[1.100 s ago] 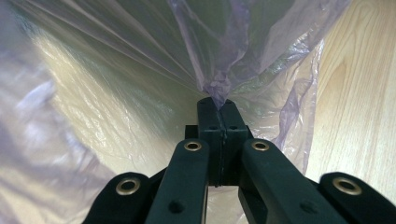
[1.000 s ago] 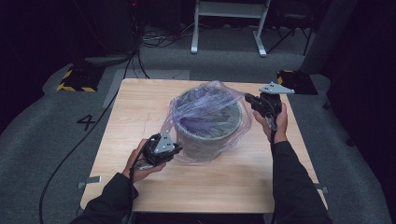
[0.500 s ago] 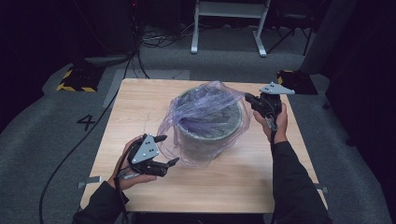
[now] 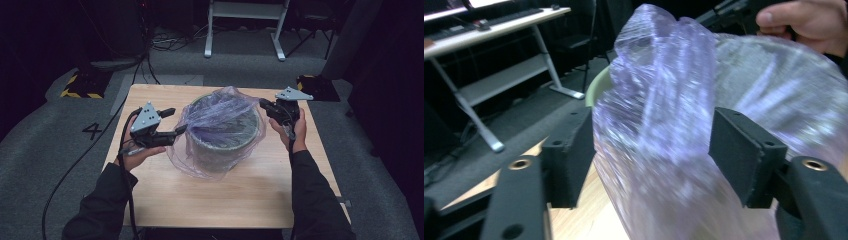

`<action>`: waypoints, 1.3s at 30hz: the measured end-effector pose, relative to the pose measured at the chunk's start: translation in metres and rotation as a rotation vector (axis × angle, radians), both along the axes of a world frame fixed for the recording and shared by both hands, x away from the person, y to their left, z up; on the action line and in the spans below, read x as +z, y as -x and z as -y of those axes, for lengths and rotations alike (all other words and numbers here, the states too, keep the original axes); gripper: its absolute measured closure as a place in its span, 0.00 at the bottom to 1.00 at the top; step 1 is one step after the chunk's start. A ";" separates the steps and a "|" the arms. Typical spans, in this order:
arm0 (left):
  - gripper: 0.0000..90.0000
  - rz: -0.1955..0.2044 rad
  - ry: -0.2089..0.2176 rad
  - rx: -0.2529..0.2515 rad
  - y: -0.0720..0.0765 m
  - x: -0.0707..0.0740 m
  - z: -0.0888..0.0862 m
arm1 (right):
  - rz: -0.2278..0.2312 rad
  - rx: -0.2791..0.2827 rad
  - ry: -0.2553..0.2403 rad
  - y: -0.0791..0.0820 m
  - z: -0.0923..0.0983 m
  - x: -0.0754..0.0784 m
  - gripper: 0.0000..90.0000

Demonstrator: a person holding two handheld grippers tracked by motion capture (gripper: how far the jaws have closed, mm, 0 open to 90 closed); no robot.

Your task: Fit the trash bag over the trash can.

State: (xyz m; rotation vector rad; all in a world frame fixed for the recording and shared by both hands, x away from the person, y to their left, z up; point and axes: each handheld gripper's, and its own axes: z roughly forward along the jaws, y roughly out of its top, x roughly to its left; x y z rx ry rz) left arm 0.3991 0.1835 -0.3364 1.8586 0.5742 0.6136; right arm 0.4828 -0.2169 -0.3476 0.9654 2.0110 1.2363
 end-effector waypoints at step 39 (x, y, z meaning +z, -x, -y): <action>1.00 -0.176 0.037 0.168 -0.112 -0.050 0.017 | -0.176 -0.015 -0.015 -0.042 -0.003 -0.031 0.99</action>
